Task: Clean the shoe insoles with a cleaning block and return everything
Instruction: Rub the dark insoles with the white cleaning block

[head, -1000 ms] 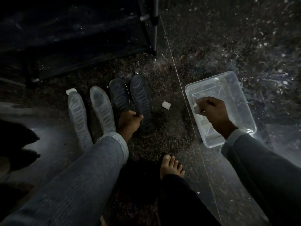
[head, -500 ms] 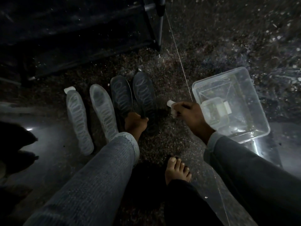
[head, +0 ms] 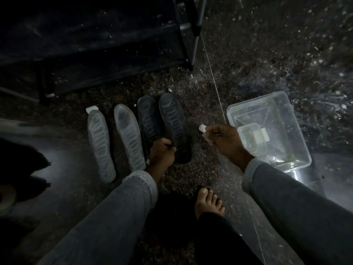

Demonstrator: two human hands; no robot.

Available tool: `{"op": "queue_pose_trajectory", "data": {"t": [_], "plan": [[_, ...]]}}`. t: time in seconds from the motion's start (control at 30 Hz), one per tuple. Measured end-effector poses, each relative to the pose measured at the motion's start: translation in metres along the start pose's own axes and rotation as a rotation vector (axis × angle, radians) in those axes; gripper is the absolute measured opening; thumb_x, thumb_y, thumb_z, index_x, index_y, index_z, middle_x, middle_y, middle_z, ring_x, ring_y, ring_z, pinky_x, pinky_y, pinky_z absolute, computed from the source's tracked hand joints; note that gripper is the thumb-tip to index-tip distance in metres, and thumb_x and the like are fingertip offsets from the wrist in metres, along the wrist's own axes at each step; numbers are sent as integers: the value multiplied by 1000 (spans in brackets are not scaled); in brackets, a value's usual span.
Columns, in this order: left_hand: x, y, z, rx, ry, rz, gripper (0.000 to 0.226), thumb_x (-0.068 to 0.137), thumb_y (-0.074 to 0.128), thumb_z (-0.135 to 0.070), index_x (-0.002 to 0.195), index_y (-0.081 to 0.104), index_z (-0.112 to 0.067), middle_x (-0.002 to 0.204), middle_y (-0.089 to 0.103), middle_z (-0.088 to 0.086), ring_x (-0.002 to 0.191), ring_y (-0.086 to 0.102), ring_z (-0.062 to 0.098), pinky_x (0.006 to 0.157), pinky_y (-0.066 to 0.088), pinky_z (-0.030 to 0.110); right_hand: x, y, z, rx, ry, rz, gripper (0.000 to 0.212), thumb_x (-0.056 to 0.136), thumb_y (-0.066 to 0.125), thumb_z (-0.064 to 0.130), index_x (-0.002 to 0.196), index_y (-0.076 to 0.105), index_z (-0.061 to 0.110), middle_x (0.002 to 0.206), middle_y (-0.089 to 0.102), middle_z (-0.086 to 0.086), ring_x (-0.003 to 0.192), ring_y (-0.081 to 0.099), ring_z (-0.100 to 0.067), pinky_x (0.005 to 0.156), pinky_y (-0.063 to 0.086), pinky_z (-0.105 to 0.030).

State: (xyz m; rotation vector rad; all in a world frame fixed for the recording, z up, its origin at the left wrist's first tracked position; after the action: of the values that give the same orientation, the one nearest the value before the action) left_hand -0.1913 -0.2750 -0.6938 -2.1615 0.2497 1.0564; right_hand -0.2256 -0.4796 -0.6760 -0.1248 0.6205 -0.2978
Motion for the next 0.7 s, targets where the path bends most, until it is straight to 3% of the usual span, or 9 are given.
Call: {"op": "queue_pose_trajectory", "data": {"t": [0.27, 0.37, 0.5, 0.6, 0.7], "plan": [[-64, -85, -27, -84, 201, -37, 27, 87, 68, -5, 113, 61, -1, 111, 63, 16, 107, 60, 31, 95, 49, 43, -21, 13, 117, 42, -52, 171, 17, 87, 59, -13, 103, 62, -9, 58, 68, 5, 50, 60, -3, 48, 47, -17], [-96, -122, -36, -157, 253, -32, 20, 85, 70, -5, 103, 61, -8, 100, 63, 13, 103, 62, 33, 92, 52, 49, -43, 27, 177, 93, -98, 254, 13, 87, 60, -10, 92, 63, 2, 63, 69, 2, 56, 64, -5, 51, 49, -20], [-147, -172, -46, -229, 323, -21, 17, 86, 70, -6, 88, 58, -19, 98, 66, 16, 98, 64, 35, 87, 54, 54, -89, 47, 247, 151, -199, 316, 13, 87, 60, -10, 94, 63, 1, 67, 68, -3, 56, 64, -5, 52, 50, -20], [-190, -207, -55, -274, 404, -54, 24, 86, 68, -3, 82, 55, -22, 84, 63, 6, 86, 64, 27, 76, 56, 39, -128, 58, 282, 164, -234, 345, 17, 88, 60, -9, 104, 61, -4, 72, 68, -6, 59, 67, -5, 51, 51, -17], [-230, -236, -57, -306, 456, -70, 19, 87, 68, -4, 86, 56, -19, 77, 60, 0, 75, 59, 15, 60, 48, 24, -164, 70, 303, 200, -246, 368, 16, 87, 61, -8, 101, 61, 0, 79, 67, -12, 58, 66, -5, 53, 51, -18]]}}
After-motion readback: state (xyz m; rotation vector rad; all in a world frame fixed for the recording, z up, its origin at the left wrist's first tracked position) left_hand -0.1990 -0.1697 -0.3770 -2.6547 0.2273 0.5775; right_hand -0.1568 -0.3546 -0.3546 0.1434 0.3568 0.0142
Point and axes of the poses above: each hand's wrist, its own x-axis towards the middle knuckle, its own y-axis out of the palm, z = x × y, the point moved 3 cm from there along x, towards the middle knuckle
